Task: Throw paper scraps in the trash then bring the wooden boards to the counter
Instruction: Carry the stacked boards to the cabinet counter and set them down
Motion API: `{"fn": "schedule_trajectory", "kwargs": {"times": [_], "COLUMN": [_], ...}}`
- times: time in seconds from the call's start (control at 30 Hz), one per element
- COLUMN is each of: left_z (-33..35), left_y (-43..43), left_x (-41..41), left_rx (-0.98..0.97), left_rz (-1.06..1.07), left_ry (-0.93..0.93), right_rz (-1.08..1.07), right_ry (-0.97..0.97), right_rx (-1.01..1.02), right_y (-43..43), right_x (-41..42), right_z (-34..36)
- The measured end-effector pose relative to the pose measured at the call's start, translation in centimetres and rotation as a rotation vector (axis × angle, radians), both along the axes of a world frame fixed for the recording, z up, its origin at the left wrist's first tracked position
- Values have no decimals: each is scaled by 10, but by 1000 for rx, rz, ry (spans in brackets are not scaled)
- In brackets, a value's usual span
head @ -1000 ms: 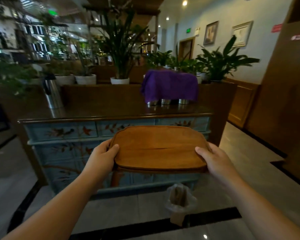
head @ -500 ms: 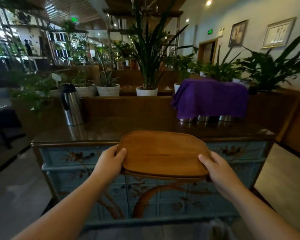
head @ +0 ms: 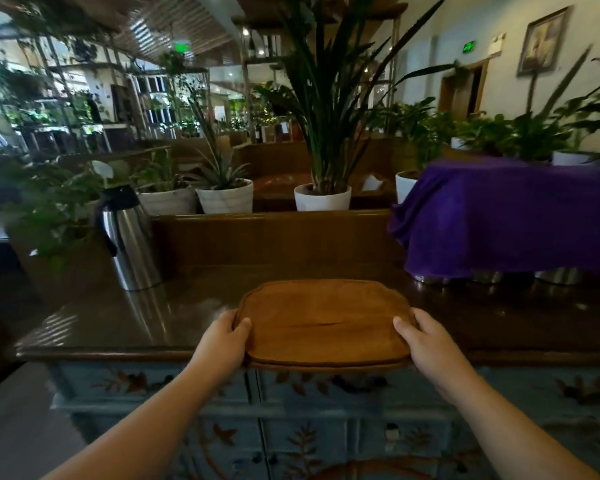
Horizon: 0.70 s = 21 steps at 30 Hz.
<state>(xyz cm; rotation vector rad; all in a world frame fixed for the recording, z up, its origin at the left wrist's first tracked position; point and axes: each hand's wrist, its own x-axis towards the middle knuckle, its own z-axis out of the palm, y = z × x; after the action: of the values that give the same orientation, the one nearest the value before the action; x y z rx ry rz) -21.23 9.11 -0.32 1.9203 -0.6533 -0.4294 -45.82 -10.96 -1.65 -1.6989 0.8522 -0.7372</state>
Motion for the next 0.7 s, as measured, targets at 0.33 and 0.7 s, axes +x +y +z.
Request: {"fn": "schedule_trajectory", "kwargs": {"times": [0.33,0.7], "left_z": [-38,-51], "left_y": [-98,-127], "left_x": [94,144], "left_rx": [152,468], "left_rz": [55,-42], "left_ry": [56,-86], "right_rz": [192,202], "right_ry": [320,636], "right_rx": [39,-138], "right_y": [-119,-140], "right_x": [99,140], "right_z": [-19,-29]}}
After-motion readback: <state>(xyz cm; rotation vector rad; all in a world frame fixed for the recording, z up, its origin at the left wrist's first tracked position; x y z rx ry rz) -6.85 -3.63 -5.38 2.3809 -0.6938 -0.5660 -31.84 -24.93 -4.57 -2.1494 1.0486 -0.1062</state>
